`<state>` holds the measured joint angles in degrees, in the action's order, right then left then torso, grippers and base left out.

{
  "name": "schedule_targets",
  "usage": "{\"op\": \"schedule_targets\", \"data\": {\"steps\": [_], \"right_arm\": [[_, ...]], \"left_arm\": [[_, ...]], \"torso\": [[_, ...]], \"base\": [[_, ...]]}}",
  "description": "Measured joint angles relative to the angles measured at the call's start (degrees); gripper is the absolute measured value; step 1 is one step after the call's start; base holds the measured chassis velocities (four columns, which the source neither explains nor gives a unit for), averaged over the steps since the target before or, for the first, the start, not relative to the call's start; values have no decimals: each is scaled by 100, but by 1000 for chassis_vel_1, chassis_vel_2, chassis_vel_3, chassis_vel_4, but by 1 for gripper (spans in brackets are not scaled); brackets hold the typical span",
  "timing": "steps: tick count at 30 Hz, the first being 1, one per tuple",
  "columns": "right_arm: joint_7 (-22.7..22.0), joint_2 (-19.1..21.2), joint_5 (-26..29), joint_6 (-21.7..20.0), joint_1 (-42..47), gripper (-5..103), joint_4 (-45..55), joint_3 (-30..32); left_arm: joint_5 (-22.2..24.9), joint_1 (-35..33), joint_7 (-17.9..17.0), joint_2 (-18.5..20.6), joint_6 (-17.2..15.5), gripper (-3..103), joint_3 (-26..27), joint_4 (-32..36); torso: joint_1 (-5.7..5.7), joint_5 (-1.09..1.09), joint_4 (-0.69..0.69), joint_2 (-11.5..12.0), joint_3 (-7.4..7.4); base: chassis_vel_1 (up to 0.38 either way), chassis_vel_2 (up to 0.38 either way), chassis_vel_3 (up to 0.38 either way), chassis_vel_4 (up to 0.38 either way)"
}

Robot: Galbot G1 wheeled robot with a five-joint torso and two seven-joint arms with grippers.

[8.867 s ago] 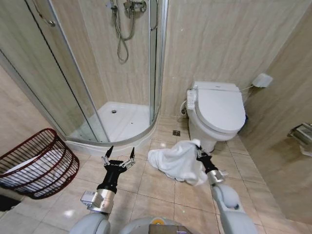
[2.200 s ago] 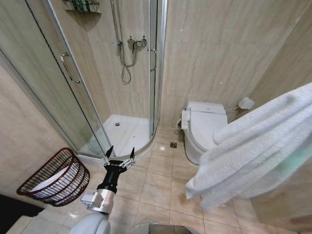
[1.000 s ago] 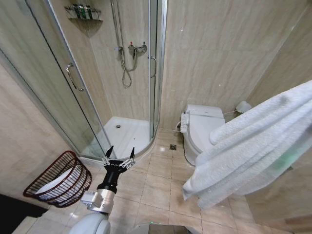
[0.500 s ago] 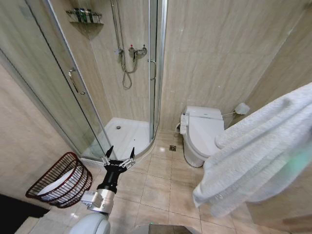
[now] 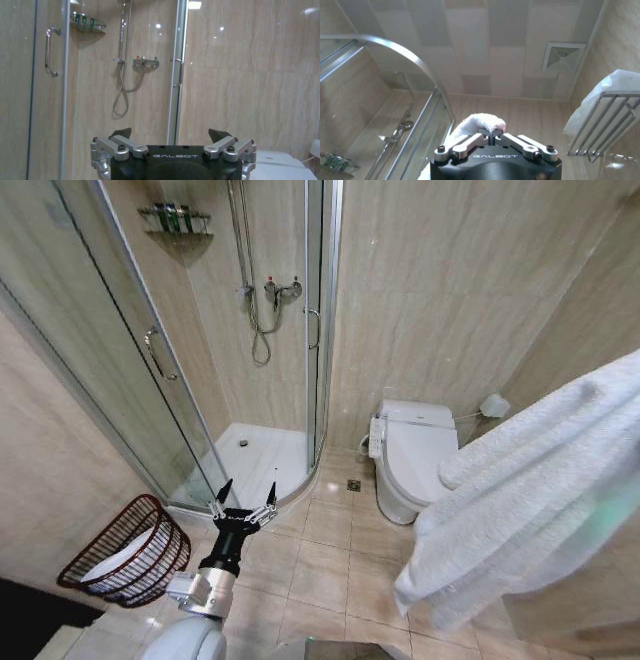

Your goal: Discard the used towel into the hamper.

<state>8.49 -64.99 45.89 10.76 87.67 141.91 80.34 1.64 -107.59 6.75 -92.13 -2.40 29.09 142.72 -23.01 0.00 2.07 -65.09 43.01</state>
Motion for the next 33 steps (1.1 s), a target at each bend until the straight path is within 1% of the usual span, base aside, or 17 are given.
{"op": "schedule_targets", "data": {"steps": [8, 10, 17, 18, 25, 26, 29, 31, 33], "right_arm": [[17, 11, 110, 50, 38, 2, -47, 87], [17, 16, 113, 59, 27, 2, -49, 75], [27, 54, 113, 66, -58, 2, -42, -66], [27, 54, 113, 66, -58, 2, -42, -66], [67, 70, 112, 75, -66, 2, -60, -73], [67, 70, 112, 75, -66, 2, -60, -73], [74, 69, 138, 78, -51, 2, -60, -20], [79, 72, 144, 78, -50, 2, -61, -10], [86, 74, 146, 78, -54, 2, -68, -7]], "left_arm": [[0, 0, 0, 0, 0, 100, 0, 0], [0, 0, 0, 0, 0, 100, 0, 0], [0, 0, 0, 0, 0, 100, 0, 0], [0, 0, 0, 0, 0, 100, 0, 0], [0, 0, 0, 0, 0, 100, 0, 0], [0, 0, 0, 0, 0, 100, 0, 0], [0, 0, 0, 0, 0, 100, 0, 0], [0, 0, 0, 0, 0, 100, 0, 0], [0, 0, 0, 0, 0, 100, 0, 0]], "torso": [[-111, 0, 0, -253, 140], [-128, 0, -1, -289, 161], [-237, 0, 0, -528, 288], [-237, 0, 0, -528, 288], [-351, 0, 0, -775, 424], [-351, 0, 0, -775, 424], [-413, 0, -1, -917, 502], [-431, 0, -1, -955, 523], [-474, 0, -1, -1048, 573]], "base": [[0, 0, 0, 0], [0, 0, 0, 0], [0, 0, 0, 0], [0, 0, 0, 0], [0, 0, 0, 0], [0, 0, 0, 0], [0, 0, 0, 0], [0, 0, 0, 0], [0, 0, 0, 0]]}}
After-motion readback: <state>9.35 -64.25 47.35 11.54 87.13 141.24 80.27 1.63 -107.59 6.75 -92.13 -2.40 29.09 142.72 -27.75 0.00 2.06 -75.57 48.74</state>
